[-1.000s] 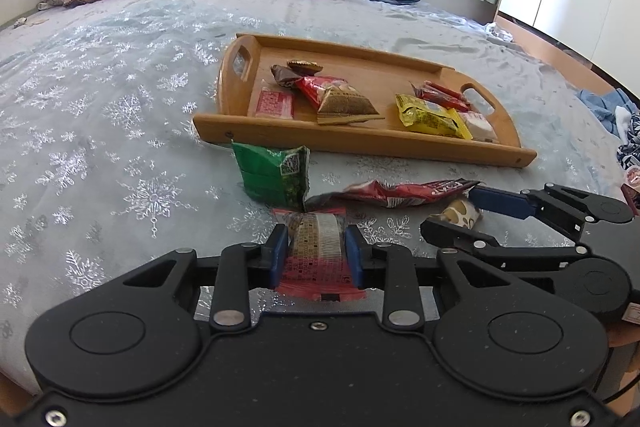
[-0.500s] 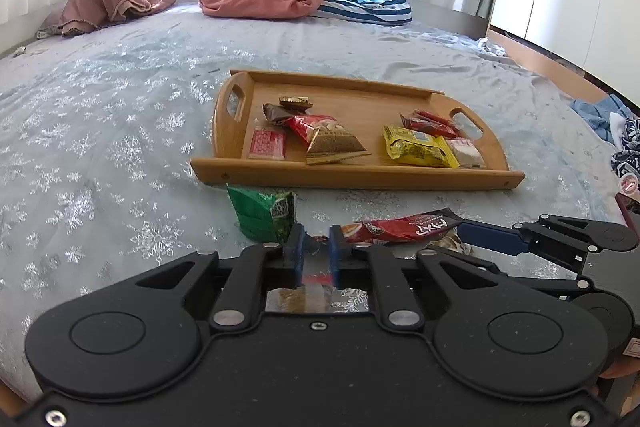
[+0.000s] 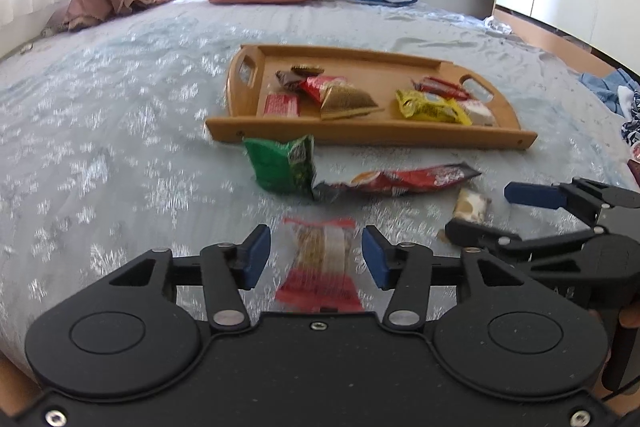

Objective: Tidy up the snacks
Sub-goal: 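Lift the wafer packet with the left tool while the right tool grasps the spotted roll cake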

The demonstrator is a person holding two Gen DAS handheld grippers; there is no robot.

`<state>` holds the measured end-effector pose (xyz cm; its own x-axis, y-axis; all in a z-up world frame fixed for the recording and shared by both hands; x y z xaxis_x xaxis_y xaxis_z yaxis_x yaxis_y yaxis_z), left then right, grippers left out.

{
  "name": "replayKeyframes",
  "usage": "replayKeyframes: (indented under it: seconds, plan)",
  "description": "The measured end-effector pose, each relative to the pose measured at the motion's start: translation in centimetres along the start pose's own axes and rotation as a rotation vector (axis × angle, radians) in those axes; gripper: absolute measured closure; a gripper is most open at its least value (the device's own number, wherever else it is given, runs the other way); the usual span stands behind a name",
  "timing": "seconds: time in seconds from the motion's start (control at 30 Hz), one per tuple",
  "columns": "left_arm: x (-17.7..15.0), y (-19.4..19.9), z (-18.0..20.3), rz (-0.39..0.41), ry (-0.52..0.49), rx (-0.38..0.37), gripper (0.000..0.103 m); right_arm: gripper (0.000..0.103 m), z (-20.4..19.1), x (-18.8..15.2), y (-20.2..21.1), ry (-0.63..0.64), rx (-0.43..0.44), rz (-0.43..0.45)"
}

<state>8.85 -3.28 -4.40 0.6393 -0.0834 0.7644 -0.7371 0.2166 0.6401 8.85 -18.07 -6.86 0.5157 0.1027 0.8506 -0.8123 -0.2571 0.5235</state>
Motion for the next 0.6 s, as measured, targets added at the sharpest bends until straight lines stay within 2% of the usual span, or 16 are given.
replayKeyframes:
  seconds: [0.03,0.07,0.17,0.33,0.4,0.47,0.6]
  plan:
    - [-0.3,-0.1,0.0,-0.014,0.006,-0.008,0.063,0.01,0.1,-0.1,-0.1,-0.005,-0.001,-0.005]
    - [-0.5,-0.3,-0.1,-0.03,0.011,-0.014,0.071,0.01,0.2,-0.1,-0.3,-0.013,0.001,-0.011]
    - [-0.9,-0.3,-0.1,-0.037,0.015,-0.024,0.073,0.009,0.1,-0.3,-0.7,-0.021,0.017,-0.029]
    - [-0.7,-0.2,0.1,-0.029,0.01,-0.033,0.074,0.009,-0.8,-0.5,-1.1,0.046,0.024,-0.058]
    - [-0.4,-0.1,0.1,-0.023,0.013,-0.034,0.074,0.016,-1.1,-0.4,-1.1,0.056,0.024,-0.056]
    - [-0.2,-0.1,0.1,-0.016,0.014,-0.036,0.074,0.028,-1.2,-0.2,-1.0,0.048,0.02,-0.051]
    - [0.3,0.2,0.1,-0.009,0.019,-0.04,0.075,0.036,-1.4,0.1,-0.9,0.036,0.026,-0.04]
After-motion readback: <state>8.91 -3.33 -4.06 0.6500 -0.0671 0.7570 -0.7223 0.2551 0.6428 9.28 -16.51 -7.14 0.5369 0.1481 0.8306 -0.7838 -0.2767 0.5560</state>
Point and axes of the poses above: each gripper's, at about its wrist camera, not at the fingertips, and y roughly against the way its jaws point, z to its right, x to its top, the point moved 9 cm from there along -y, roughly the way its jaws point, and after that the axes turned 1 degree about -x, right-handed, at the moved point
